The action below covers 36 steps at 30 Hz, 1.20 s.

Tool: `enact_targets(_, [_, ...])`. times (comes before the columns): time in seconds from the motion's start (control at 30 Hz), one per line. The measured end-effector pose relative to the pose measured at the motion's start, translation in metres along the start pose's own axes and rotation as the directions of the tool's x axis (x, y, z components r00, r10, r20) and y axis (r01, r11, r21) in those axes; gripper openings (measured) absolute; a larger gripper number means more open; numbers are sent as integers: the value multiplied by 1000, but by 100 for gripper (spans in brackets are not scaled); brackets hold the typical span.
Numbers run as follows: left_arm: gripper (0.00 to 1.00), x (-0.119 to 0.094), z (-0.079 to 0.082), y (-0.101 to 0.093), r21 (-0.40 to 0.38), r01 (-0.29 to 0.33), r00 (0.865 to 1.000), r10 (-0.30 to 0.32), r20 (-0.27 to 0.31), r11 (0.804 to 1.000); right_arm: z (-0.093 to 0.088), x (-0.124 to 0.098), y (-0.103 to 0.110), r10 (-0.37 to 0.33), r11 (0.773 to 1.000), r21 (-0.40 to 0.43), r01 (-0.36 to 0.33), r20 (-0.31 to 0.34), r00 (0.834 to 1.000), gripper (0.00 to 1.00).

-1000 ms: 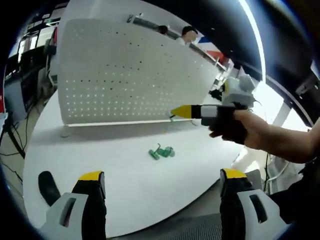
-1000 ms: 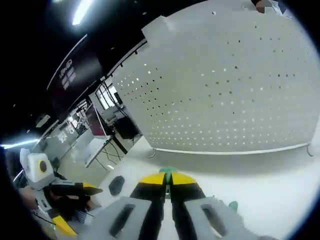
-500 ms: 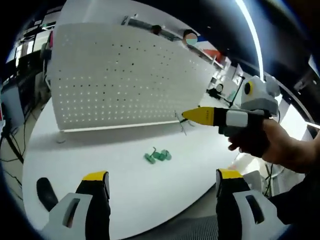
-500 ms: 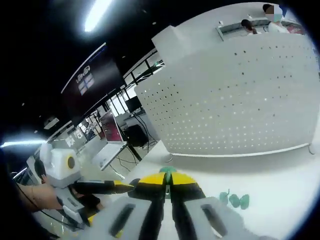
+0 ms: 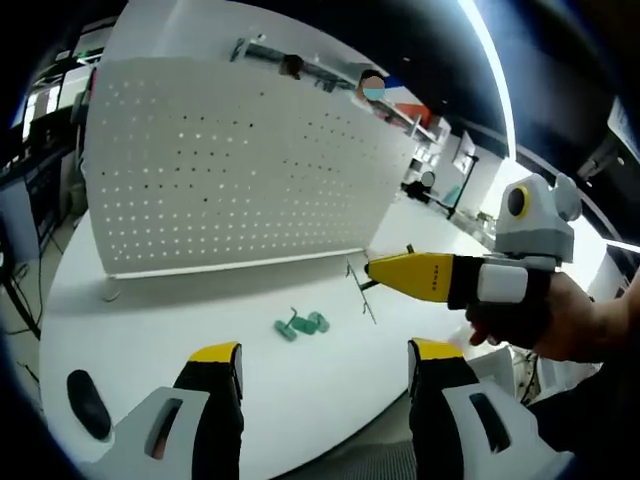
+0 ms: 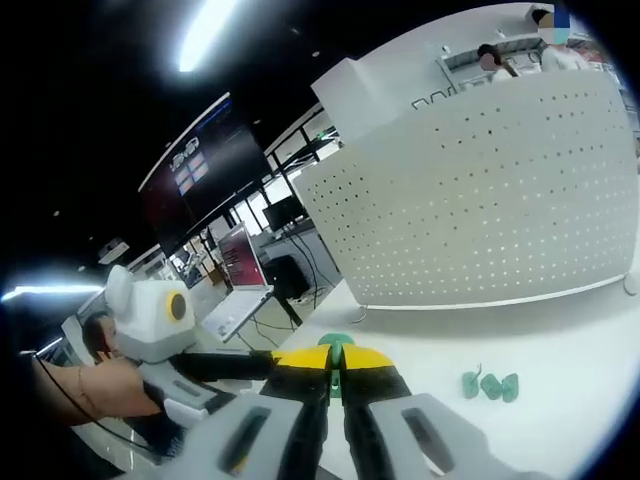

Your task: Insert the hook assembly into the mounting plate slot until the hook locks in place.

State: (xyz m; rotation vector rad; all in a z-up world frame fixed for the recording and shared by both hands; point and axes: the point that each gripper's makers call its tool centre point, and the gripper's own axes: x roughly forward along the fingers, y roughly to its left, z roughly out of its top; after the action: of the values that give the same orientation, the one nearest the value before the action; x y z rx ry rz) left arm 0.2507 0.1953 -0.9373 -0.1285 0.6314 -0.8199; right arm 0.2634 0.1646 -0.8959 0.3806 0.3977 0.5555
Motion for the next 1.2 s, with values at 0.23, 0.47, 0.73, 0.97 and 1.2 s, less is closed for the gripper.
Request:
enact_targets(0.23, [53,-3,3,-4,-28,19,1000,-18,5,999,-3,-1,10,19,1000,8,-19,8,1000,0])
enact_targets(0.47, [42,-7,12,-4,-73,31,999,-27,47,997,-3,-1,17,51,999,14,-51,29,998,0])
enact_targets(0.73, [24,-9,18,-11,-141,79,995,-69,77,987,2,-2,22,64,998,6,-65,53,997,0])
enact_targets(0.97, [16,-8,23,-19,-178,116,991,-101,90,977,7,-2,22,69,998,5,-70,70,995,0])
enact_targets(1.2, [13,-6,25,-22,-188,130,989,-114,91,974,7,-3,23,75,997,2,-76,77,994,0])
